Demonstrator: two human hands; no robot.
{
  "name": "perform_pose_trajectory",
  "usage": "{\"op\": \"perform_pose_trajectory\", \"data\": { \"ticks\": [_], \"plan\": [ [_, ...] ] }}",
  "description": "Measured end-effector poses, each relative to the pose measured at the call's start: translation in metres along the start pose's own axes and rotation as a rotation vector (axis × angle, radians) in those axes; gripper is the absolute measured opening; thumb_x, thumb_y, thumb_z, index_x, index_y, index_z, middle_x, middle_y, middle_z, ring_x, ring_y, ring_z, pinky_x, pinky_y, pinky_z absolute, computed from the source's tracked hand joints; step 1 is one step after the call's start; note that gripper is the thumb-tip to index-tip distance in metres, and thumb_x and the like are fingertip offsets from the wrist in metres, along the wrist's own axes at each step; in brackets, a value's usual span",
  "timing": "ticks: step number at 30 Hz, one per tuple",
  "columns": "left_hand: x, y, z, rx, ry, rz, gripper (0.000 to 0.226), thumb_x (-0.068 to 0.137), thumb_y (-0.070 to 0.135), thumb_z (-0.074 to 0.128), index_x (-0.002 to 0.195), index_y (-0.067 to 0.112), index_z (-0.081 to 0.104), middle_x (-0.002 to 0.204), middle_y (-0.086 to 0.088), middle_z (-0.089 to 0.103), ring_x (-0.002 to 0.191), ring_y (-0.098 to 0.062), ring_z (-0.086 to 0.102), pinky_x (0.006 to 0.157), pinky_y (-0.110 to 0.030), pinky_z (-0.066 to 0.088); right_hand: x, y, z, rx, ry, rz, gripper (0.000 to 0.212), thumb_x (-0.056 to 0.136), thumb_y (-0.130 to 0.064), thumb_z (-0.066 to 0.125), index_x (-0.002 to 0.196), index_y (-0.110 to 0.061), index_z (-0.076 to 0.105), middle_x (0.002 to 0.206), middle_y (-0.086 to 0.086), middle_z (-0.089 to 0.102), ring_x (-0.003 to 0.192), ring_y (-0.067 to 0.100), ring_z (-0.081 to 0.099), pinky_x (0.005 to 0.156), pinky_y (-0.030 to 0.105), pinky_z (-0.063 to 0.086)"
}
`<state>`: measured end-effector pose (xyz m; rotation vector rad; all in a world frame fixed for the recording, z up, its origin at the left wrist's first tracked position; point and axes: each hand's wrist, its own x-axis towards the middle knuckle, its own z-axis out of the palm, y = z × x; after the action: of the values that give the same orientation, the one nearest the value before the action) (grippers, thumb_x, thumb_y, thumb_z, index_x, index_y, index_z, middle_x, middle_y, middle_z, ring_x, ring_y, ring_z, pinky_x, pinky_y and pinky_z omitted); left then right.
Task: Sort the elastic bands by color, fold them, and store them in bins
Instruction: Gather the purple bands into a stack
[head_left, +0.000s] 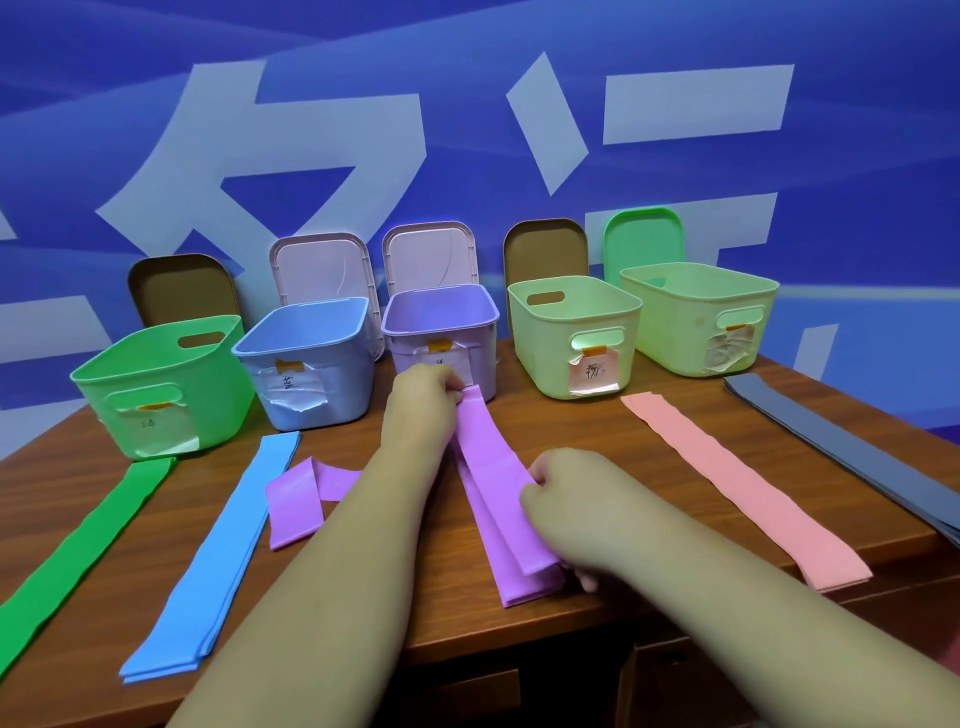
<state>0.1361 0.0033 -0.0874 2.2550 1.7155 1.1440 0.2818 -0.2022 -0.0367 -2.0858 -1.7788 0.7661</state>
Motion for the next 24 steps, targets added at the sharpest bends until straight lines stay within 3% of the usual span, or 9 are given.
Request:
{"op": "perform_pose_trajectory", "data": {
  "ticks": [6, 11, 13, 15, 18, 24],
  "plan": [
    [0.005, 0.001, 0.003, 0.111, -0.163, -0.041, 0.026, 0.096, 0.010, 0.064, 0.115, 0.018, 0.080, 0.115, -0.012, 0.072, 0.106, -0.034, 0.067, 0.093, -0.040, 0.056, 0.012, -0.002, 0.010, -0.104, -0.033, 0.001, 0.028, 0.101, -0.016, 0.047, 0.123, -0.010, 0.064, 0.098, 0.013, 0.076, 0.075, 0.032, 0.071, 0.072, 0.040, 0.061],
    [0.001, -0.005, 0.009, -0.022, -0.085, -0.135, 0.022, 0.097, 0.008, 0.061, 0.105, 0.018, 0.079, 0.105, -0.004, 0.076, 0.101, -0.026, 0.071, 0.078, -0.029, 0.052, 0.022, 0.003, 0.019, -0.137, -0.017, -0.037, 0.023, 0.104, -0.022, 0.052, 0.114, -0.009, 0.067, 0.096, 0.009, 0.064, 0.082, 0.025, 0.058, 0.060, 0.028, 0.045],
    [0.000, -0.007, 0.011, -0.043, -0.108, -0.153, 0.022, 0.097, 0.006, 0.061, 0.105, 0.018, 0.079, 0.105, -0.004, 0.076, 0.101, -0.025, 0.070, 0.078, -0.029, 0.051, 0.023, 0.002, 0.021, -0.167, -0.017, -0.037, 0.022, 0.104, -0.022, 0.051, 0.114, -0.009, 0.067, 0.095, 0.008, 0.061, 0.084, 0.026, 0.057, 0.064, 0.034, 0.047],
    [0.001, -0.007, 0.012, -0.047, -0.127, -0.157, 0.022, 0.096, 0.006, 0.062, 0.104, 0.018, 0.079, 0.104, -0.004, 0.076, 0.101, -0.025, 0.071, 0.078, -0.029, 0.052, 0.026, 0.003, 0.024, -0.209, -0.012, -0.035, 0.019, 0.103, -0.022, 0.051, 0.109, -0.010, 0.065, 0.096, 0.008, 0.062, 0.085, 0.027, 0.059, 0.072, 0.033, 0.049],
    [0.001, -0.007, 0.013, -0.064, -0.125, -0.177, 0.022, 0.096, 0.004, 0.061, 0.104, 0.015, 0.079, 0.104, -0.006, 0.076, 0.101, -0.027, 0.071, 0.078, -0.030, 0.052, 0.030, 0.005, 0.030, -0.239, 0.004, -0.016, 0.014, 0.103, -0.022, 0.051, 0.100, -0.012, 0.061, 0.096, 0.008, 0.065, 0.090, 0.029, 0.067, 0.073, 0.032, 0.050],
    [0.000, -0.008, 0.014, -0.045, -0.134, -0.177, 0.024, 0.097, 0.000, 0.057, 0.107, 0.008, 0.078, 0.109, -0.013, 0.075, 0.105, -0.032, 0.070, 0.085, -0.035, 0.054, 0.017, 0.001, 0.027, -0.246, 0.003, -0.050, 0.026, 0.105, -0.023, 0.049, 0.116, -0.006, 0.065, 0.104, 0.013, 0.066, 0.109, 0.036, 0.068, 0.079, 0.034, 0.049]
  ]
}}
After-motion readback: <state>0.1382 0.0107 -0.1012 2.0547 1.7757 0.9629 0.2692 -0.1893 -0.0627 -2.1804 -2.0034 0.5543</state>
